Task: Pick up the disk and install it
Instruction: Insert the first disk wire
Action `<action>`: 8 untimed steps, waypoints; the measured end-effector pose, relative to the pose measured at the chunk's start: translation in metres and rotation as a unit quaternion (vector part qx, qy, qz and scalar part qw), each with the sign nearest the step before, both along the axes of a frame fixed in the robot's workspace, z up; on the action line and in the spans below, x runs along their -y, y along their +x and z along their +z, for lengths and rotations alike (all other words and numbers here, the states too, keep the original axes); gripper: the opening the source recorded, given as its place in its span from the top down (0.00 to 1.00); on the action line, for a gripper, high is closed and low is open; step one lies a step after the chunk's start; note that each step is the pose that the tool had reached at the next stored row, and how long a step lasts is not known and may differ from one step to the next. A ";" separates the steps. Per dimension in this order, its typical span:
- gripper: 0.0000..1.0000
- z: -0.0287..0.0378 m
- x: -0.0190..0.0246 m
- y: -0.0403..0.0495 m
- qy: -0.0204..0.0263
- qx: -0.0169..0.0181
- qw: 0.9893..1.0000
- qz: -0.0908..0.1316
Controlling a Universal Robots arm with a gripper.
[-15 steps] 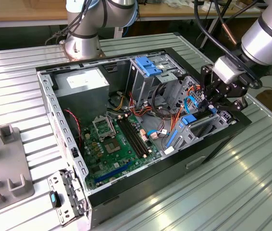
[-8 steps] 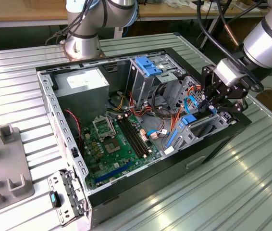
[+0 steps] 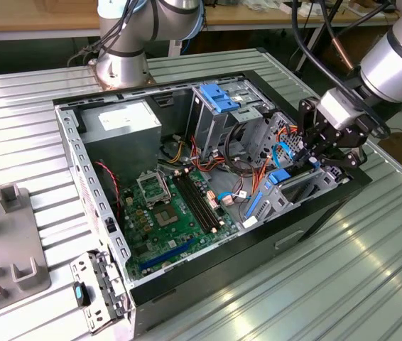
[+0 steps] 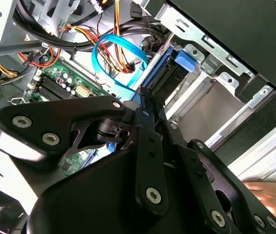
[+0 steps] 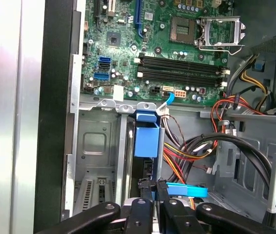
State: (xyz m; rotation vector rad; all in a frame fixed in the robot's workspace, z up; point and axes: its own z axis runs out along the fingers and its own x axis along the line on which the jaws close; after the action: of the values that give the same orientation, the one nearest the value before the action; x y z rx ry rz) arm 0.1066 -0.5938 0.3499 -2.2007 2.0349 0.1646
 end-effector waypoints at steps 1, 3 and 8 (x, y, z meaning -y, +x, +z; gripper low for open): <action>0.84 0.0000 0.0001 -0.0009 0.002 0.001 1.000 0.001; 0.84 0.0000 0.0004 -0.0029 0.002 0.006 1.000 0.002; 0.84 -0.0006 0.0007 -0.0038 0.003 0.012 1.000 0.003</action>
State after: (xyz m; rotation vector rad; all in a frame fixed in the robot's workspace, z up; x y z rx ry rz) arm 0.1029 -0.5946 0.3493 -2.1944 2.0126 0.1447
